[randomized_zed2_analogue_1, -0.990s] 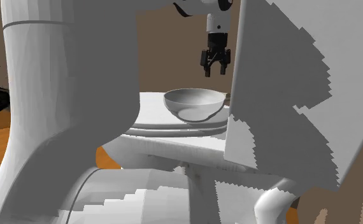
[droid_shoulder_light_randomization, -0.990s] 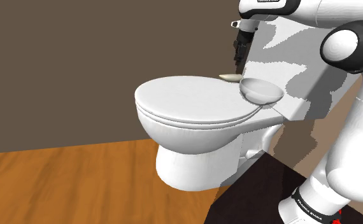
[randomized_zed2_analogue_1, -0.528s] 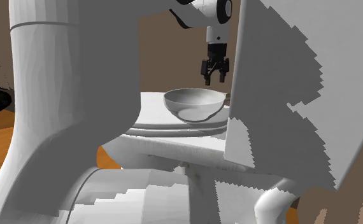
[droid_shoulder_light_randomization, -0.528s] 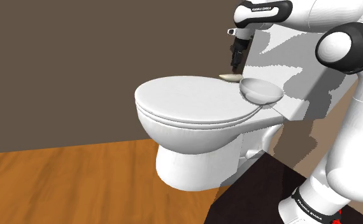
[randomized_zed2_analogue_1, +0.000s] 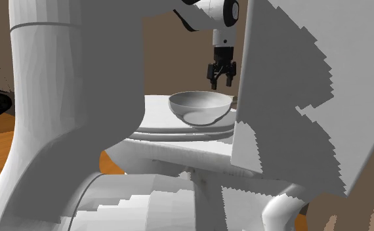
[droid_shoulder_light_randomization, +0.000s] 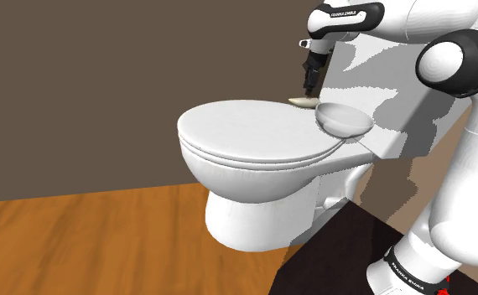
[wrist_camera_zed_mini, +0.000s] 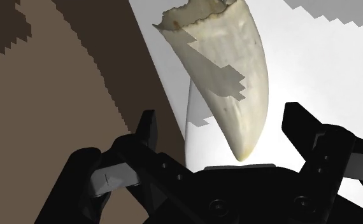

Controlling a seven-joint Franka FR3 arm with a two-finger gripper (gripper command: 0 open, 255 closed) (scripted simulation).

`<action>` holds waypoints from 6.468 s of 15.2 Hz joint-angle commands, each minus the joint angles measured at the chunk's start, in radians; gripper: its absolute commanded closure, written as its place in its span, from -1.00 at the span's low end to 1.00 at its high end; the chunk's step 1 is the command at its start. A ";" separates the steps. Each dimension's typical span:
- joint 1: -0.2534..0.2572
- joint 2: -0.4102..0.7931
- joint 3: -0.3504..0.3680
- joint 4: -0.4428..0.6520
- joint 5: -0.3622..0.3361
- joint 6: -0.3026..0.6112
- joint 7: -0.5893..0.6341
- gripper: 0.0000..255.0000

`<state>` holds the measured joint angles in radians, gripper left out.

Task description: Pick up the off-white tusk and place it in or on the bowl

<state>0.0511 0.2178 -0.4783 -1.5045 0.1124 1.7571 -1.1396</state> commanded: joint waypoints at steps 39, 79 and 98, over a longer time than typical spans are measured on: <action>-0.024 -0.006 0.014 -0.104 -0.029 0.034 -0.258 1.00; 0.052 -0.450 0.079 -0.181 -0.214 -0.293 -0.107 1.00; 0.033 -0.766 0.156 -0.619 -0.289 -0.168 0.000 1.00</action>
<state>0.0847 -0.5441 -0.3218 -2.1050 -0.1755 1.5739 -1.1414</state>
